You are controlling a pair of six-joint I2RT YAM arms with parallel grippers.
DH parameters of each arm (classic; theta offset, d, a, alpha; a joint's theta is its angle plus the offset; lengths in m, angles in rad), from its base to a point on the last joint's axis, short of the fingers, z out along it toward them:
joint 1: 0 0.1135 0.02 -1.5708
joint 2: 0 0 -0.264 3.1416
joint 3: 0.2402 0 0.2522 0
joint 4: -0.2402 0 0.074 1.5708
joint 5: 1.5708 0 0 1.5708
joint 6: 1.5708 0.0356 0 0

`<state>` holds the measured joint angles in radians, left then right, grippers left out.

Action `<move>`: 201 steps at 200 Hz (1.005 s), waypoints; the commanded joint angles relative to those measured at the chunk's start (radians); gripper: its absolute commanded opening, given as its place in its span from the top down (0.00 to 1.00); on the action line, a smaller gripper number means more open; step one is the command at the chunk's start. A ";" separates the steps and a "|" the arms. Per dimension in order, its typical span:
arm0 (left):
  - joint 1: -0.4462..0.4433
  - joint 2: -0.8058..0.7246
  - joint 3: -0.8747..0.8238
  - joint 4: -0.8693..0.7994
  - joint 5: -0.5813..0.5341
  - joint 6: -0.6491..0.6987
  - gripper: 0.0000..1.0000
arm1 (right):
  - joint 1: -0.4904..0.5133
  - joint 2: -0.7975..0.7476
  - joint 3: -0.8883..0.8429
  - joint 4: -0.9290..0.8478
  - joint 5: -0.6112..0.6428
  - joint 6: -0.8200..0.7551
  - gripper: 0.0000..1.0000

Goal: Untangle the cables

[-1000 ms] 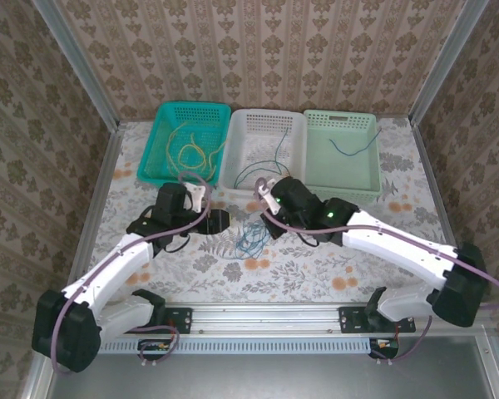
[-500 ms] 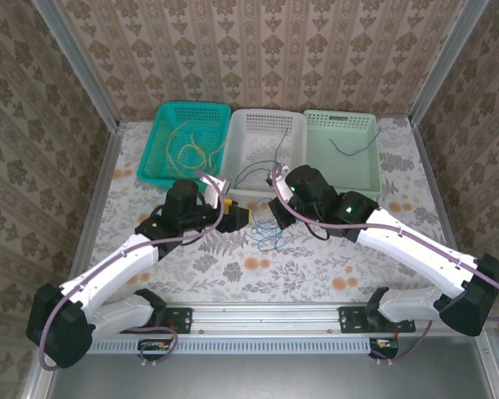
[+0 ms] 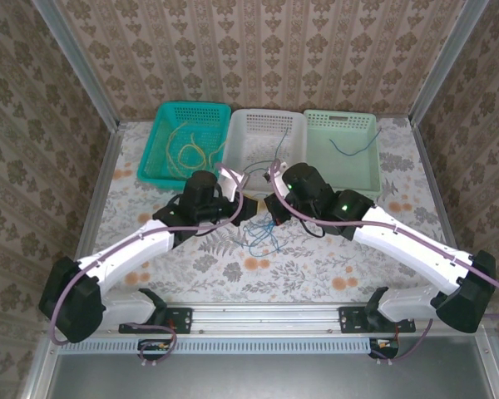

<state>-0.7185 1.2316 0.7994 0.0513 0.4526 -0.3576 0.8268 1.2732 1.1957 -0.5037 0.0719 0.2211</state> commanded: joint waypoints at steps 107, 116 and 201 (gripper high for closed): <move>0.083 -0.093 0.081 -0.083 -0.056 0.072 1.00 | -0.058 -0.086 -0.100 -0.065 0.144 0.088 0.61; 0.083 -0.096 0.080 -0.065 -0.056 0.062 1.00 | -0.058 -0.093 -0.112 -0.049 0.113 0.099 0.51; 0.087 -0.047 0.077 0.071 -0.089 -0.115 1.00 | 0.107 0.004 -0.340 0.455 0.079 0.143 0.29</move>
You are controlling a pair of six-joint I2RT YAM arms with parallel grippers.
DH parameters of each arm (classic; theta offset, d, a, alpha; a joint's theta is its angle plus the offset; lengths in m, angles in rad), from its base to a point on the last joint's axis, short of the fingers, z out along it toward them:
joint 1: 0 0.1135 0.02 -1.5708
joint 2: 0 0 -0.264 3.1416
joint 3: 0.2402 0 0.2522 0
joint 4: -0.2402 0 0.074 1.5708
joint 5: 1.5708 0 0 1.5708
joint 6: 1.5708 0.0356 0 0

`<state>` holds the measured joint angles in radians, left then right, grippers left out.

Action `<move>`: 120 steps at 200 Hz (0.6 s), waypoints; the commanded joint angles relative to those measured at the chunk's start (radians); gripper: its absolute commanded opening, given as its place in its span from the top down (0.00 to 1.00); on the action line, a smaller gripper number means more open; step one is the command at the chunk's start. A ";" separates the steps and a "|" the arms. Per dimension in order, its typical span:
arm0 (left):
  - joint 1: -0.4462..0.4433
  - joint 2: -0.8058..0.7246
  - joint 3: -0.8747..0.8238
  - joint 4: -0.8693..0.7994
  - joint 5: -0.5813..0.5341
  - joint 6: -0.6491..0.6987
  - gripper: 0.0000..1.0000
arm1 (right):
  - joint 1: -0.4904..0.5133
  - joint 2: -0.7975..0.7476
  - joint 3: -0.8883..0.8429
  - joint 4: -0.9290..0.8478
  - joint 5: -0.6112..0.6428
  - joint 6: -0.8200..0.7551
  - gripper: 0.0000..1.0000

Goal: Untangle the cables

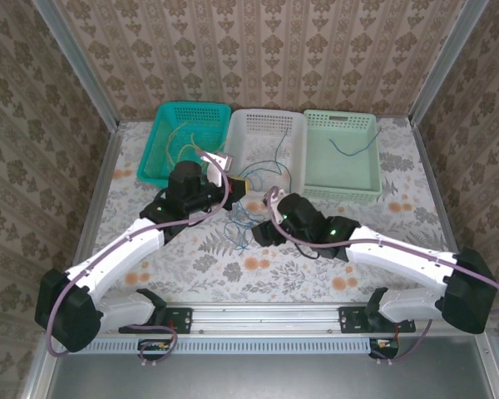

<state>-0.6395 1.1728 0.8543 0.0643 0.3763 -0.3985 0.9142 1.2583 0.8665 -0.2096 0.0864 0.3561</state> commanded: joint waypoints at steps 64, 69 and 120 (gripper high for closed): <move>0.001 0.021 0.005 0.105 0.030 -0.135 1.00 | 0.031 0.086 0.066 0.233 0.113 -0.045 0.25; 0.001 0.020 0.003 0.109 0.033 -0.140 1.00 | 0.031 0.088 0.068 0.239 0.122 -0.050 0.25; -0.002 0.011 -0.005 0.097 0.057 -0.146 1.00 | 0.014 0.073 0.060 0.298 0.142 -0.067 0.28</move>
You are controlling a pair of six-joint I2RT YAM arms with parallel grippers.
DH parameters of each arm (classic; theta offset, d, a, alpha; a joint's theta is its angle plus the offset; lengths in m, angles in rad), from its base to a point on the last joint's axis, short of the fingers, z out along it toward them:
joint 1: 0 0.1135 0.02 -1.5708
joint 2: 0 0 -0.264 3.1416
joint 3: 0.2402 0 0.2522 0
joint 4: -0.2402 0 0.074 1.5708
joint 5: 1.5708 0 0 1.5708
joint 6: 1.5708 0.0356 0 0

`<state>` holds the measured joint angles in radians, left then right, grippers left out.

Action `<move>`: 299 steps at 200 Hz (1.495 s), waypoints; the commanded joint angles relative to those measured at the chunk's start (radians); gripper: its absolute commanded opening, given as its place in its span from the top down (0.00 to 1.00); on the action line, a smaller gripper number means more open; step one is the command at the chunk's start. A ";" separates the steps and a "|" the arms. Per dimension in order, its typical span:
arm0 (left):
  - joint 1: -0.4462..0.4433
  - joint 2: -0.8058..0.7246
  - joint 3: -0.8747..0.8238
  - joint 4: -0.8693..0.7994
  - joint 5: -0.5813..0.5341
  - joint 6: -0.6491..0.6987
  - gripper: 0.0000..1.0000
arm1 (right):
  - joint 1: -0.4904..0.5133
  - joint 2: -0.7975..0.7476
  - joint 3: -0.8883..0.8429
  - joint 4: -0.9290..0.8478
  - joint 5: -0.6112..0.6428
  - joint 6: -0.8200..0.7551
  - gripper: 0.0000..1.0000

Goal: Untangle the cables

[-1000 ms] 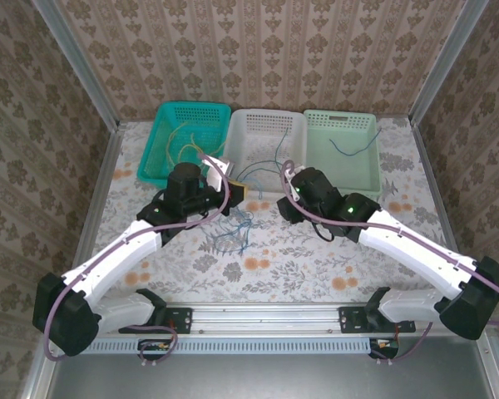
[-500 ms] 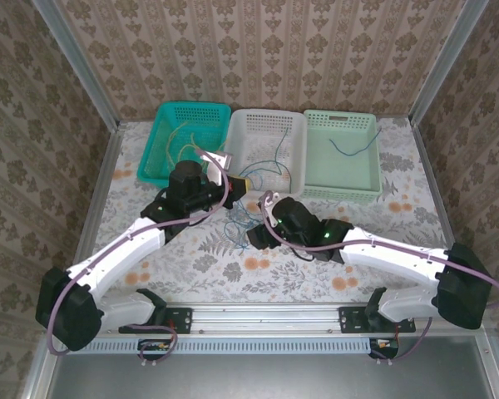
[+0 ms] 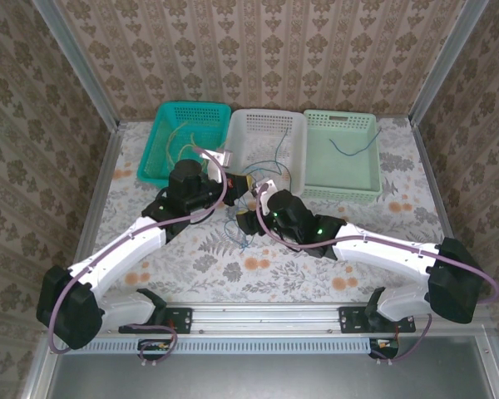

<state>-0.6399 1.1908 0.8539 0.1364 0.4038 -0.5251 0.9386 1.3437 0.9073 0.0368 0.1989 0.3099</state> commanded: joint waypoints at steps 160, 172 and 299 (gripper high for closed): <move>-0.020 0.013 -0.044 0.137 0.065 -0.139 1.00 | -0.068 0.000 0.039 0.114 -0.073 -0.011 0.81; -0.020 0.009 -0.045 0.139 0.061 -0.143 0.99 | -0.073 -0.007 0.034 0.112 -0.080 -0.009 0.91; 0.026 -0.147 -0.107 -0.017 -0.051 -0.149 0.21 | -0.105 -0.072 0.005 0.077 -0.067 -0.007 1.00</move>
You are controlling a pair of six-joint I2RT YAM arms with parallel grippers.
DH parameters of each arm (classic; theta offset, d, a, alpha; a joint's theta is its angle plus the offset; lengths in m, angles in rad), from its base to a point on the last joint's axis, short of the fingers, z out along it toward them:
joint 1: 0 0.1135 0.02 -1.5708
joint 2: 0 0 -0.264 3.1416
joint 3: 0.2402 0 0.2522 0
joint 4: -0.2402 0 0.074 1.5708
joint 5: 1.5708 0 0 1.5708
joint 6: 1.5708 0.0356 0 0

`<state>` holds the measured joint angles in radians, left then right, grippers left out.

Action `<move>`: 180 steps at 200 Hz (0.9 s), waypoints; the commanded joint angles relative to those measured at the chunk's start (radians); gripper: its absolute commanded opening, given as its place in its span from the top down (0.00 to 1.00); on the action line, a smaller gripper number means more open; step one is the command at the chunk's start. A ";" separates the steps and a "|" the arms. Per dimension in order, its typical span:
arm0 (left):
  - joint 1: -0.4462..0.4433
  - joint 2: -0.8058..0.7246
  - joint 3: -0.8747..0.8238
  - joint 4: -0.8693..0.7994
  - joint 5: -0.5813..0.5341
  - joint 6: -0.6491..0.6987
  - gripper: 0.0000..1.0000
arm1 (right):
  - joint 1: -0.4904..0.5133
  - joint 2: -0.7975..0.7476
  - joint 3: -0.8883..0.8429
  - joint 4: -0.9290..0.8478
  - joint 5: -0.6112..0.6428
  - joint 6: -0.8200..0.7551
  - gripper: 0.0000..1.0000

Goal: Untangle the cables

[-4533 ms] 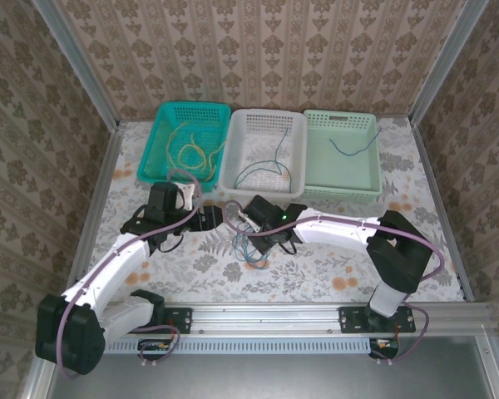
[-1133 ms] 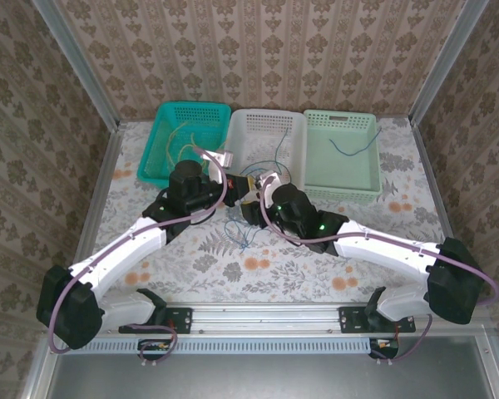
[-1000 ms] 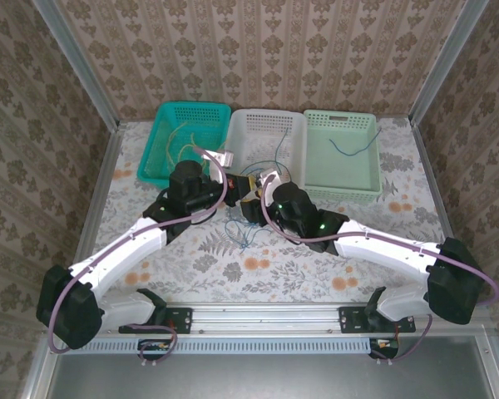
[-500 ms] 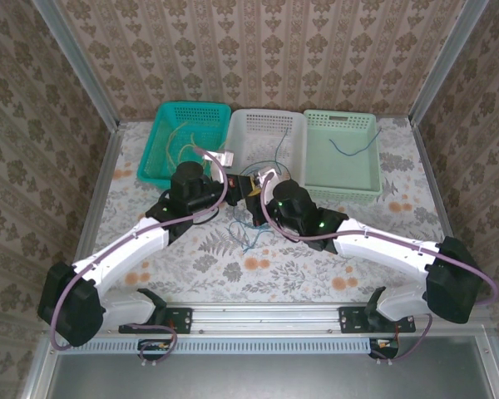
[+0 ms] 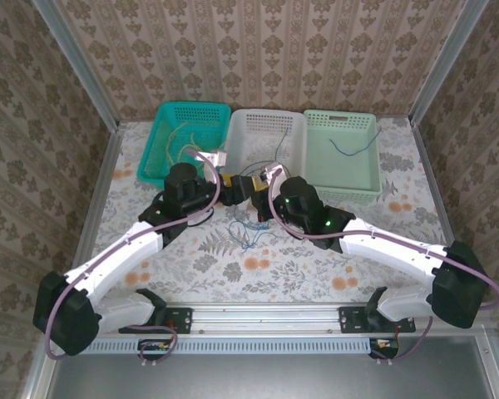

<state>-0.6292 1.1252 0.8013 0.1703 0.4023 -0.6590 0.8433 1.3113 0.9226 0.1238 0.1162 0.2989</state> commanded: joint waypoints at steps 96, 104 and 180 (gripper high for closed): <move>0.053 0.037 -0.265 0.421 0.034 -0.550 0.19 | -0.014 -0.054 -0.005 -0.007 0.031 0.011 1.00; 0.047 0.041 -0.276 0.454 0.022 -0.577 0.19 | -0.015 -0.052 -0.007 -0.009 0.037 0.010 1.00; 0.014 -0.074 -0.354 0.499 -0.096 -0.817 0.16 | -0.014 -0.040 0.003 -0.029 0.082 -0.014 1.00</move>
<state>-0.6025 1.0782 0.5045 0.5571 0.3733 -1.3071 0.8337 1.2846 0.9211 0.1143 0.1593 0.2951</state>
